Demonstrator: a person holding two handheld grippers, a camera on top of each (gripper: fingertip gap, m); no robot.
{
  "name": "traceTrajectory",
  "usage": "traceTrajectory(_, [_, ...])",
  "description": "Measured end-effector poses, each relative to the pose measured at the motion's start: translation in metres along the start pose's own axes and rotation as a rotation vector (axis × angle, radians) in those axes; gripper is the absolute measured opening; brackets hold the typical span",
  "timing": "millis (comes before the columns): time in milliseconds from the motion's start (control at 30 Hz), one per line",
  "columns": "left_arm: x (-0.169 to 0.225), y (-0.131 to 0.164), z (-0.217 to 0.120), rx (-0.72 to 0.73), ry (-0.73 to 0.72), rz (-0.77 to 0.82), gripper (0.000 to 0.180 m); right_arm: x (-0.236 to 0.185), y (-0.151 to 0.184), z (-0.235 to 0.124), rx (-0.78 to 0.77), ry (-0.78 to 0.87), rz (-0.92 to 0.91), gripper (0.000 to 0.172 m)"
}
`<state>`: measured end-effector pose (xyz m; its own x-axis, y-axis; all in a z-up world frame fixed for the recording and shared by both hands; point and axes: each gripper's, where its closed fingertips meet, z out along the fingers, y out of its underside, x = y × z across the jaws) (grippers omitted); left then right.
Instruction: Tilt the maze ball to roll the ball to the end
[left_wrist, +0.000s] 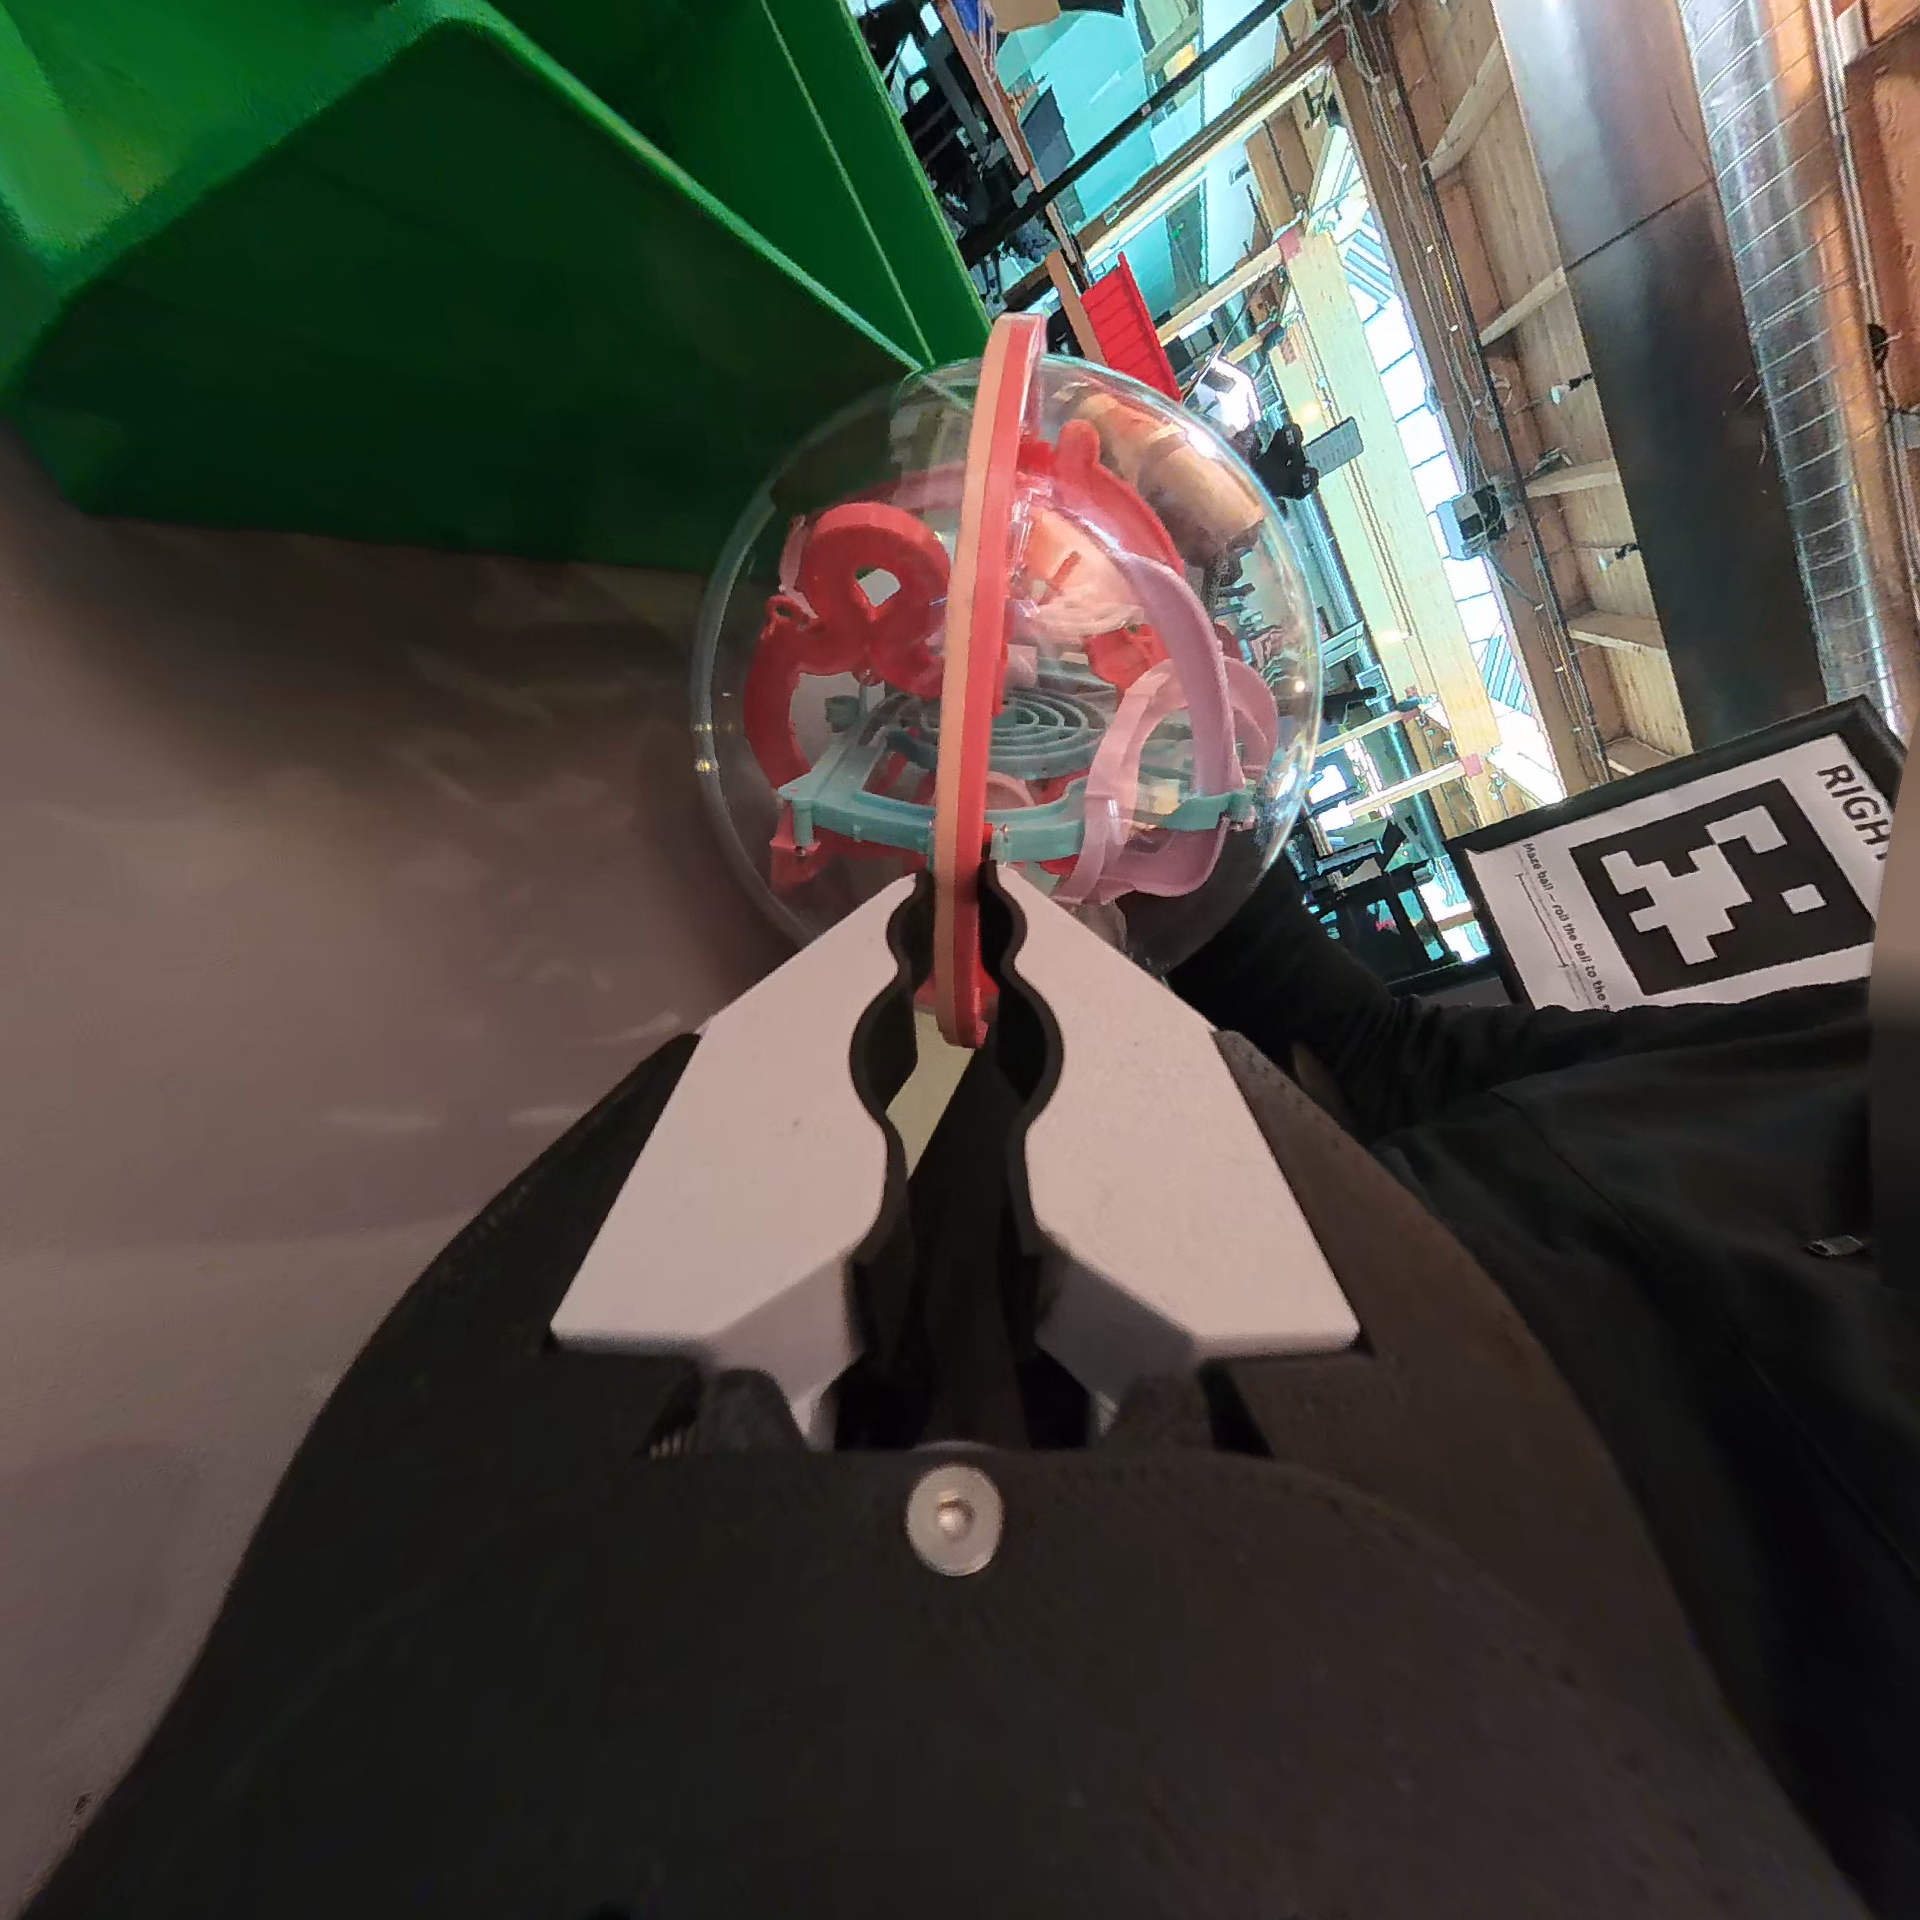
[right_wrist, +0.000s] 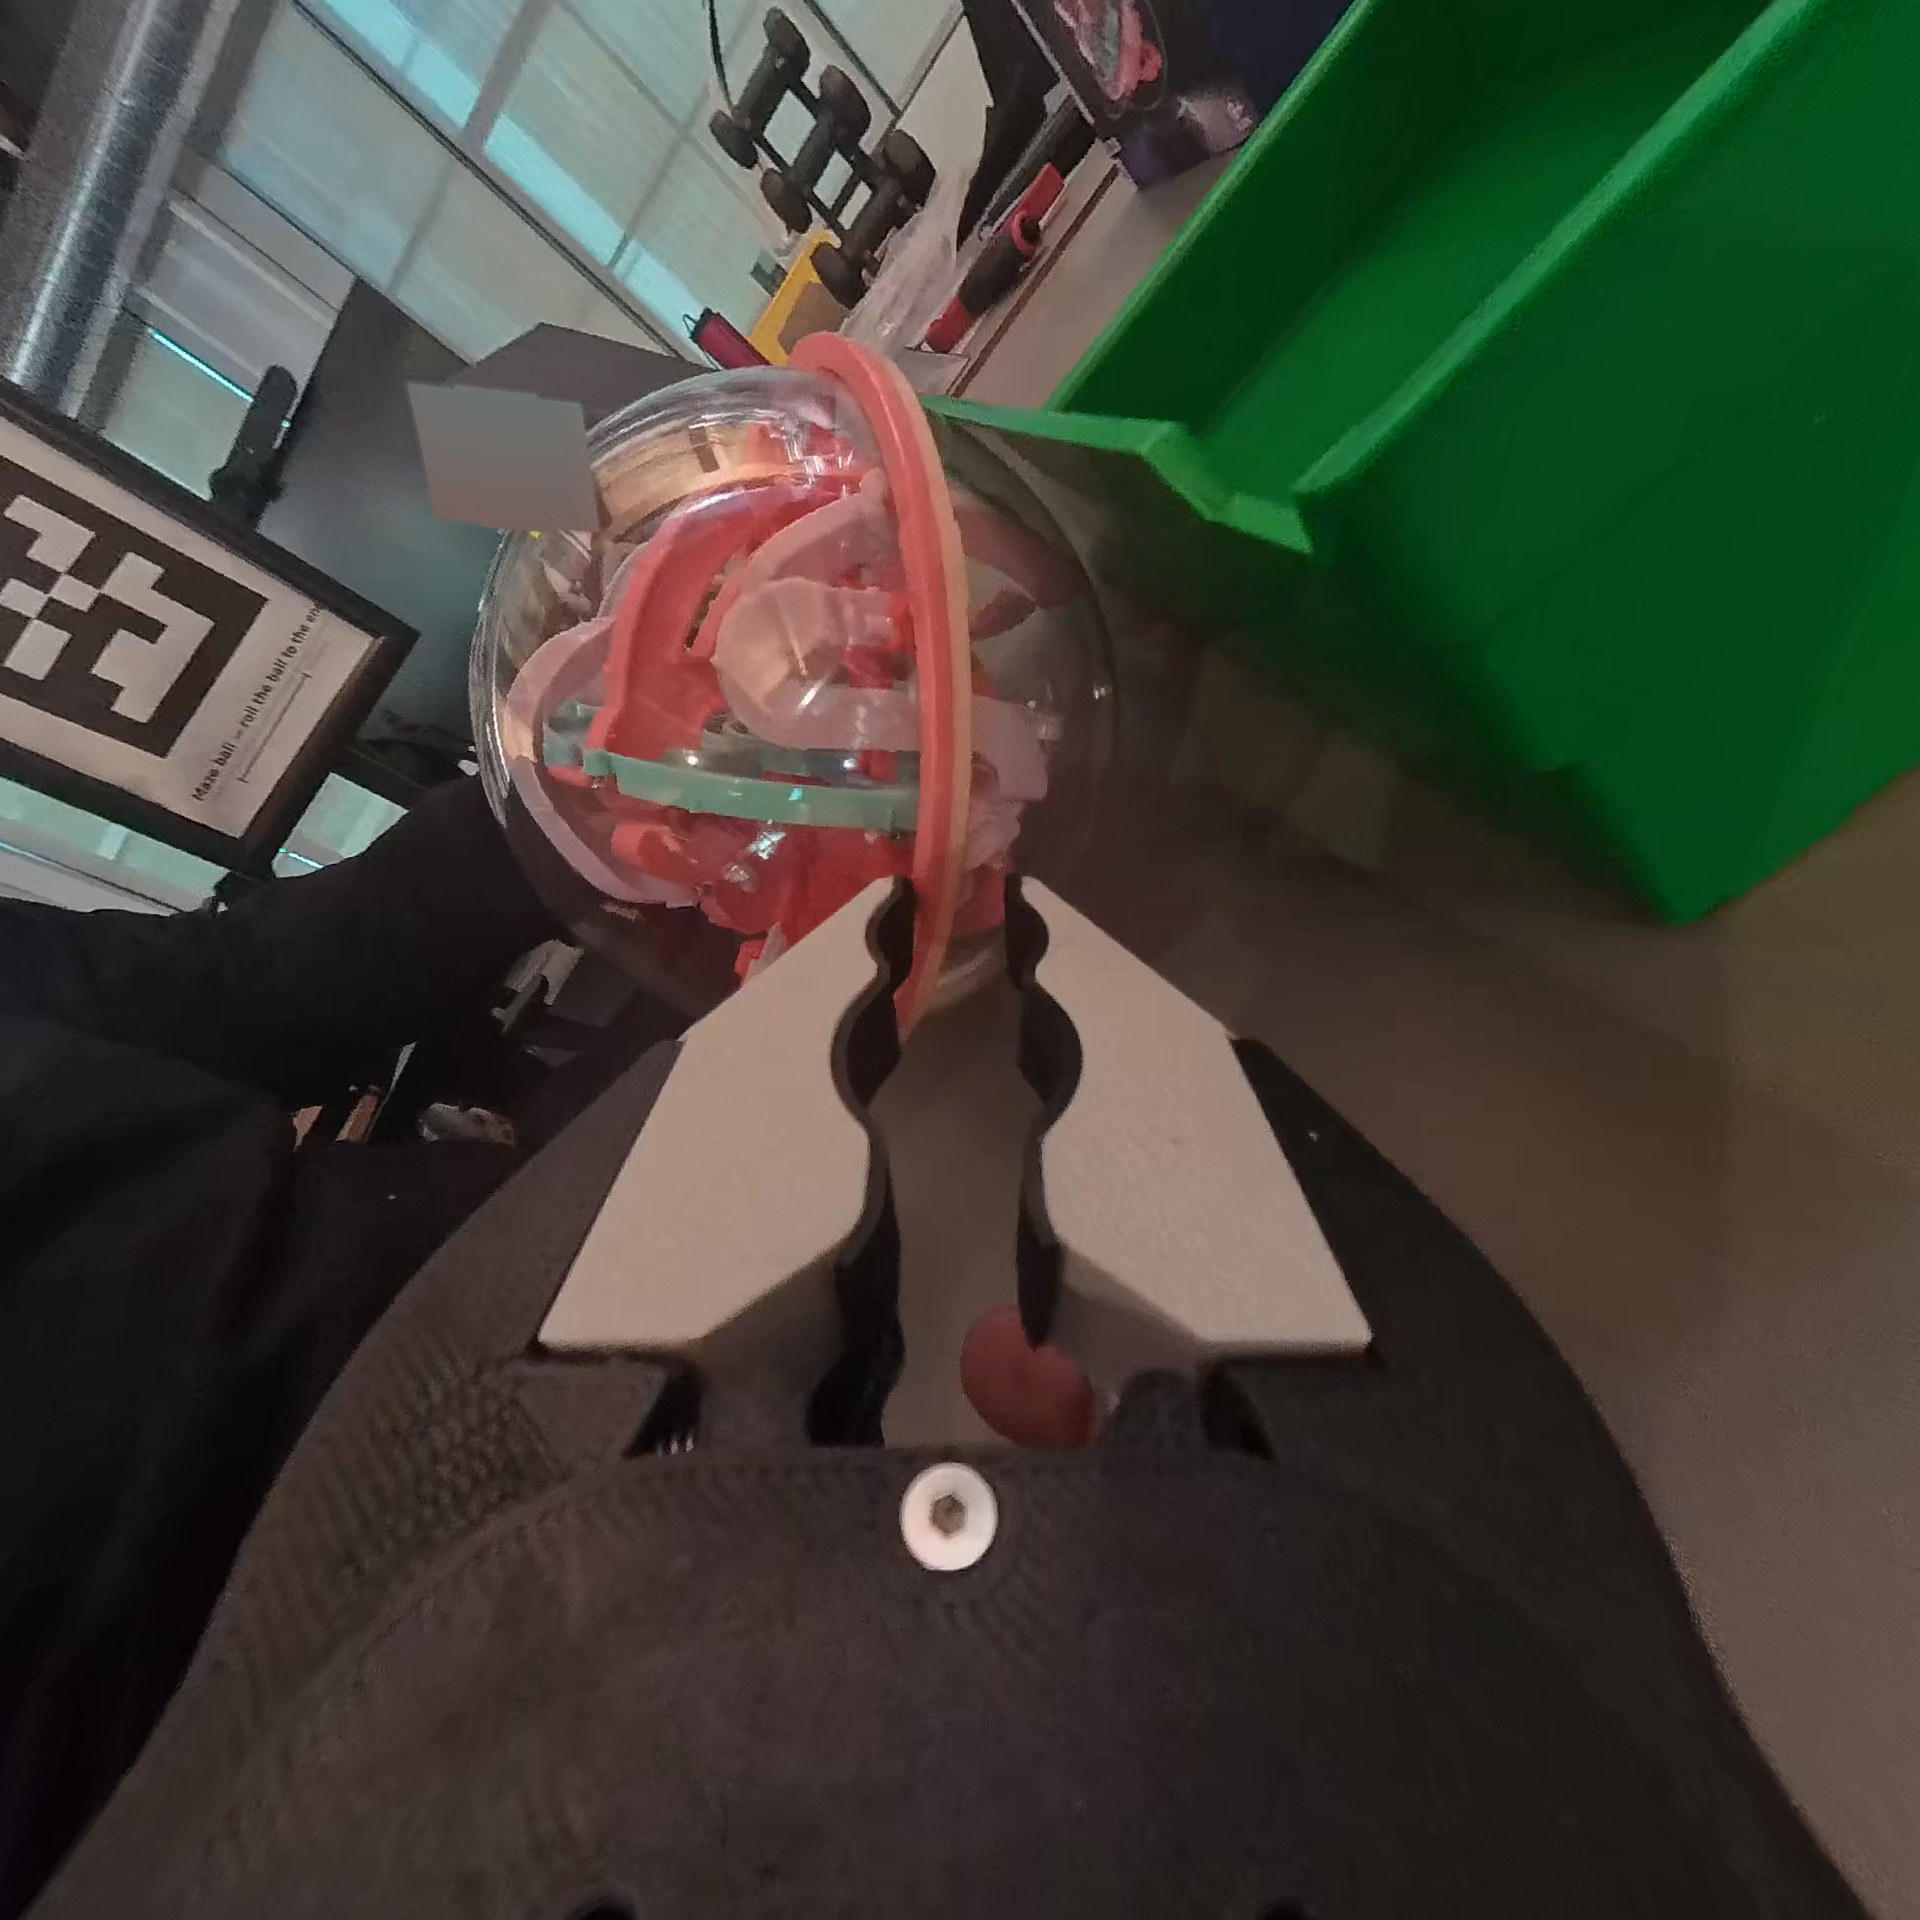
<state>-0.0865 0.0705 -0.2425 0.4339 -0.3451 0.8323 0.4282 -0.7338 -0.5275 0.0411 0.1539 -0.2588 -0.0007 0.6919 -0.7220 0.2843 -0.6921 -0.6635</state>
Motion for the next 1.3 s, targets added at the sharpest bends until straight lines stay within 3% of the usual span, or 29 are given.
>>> traceTrajectory(100, [-0.001,0.000,0.000,0.004,0.008,-0.011,0.007,-0.005,0.000,0.001,0.011,-0.040,0.011,0.007])
traceTrajectory(567, [0.006,0.000,-0.001,-0.022,0.010,-0.015,0.007,-0.008,0.004,0.000,-0.020,-0.071,0.056,0.006])
traceTrajectory(1000, [0.001,0.007,0.004,-0.030,0.013,-0.147,0.007,-0.010,0.002,-0.007,-0.101,-0.070,0.109,0.006])
traceTrajectory(1300, [-0.001,0.004,0.003,-0.027,-0.008,-0.098,0.007,-0.008,-0.002,-0.006,-0.077,-0.084,0.125,0.006])
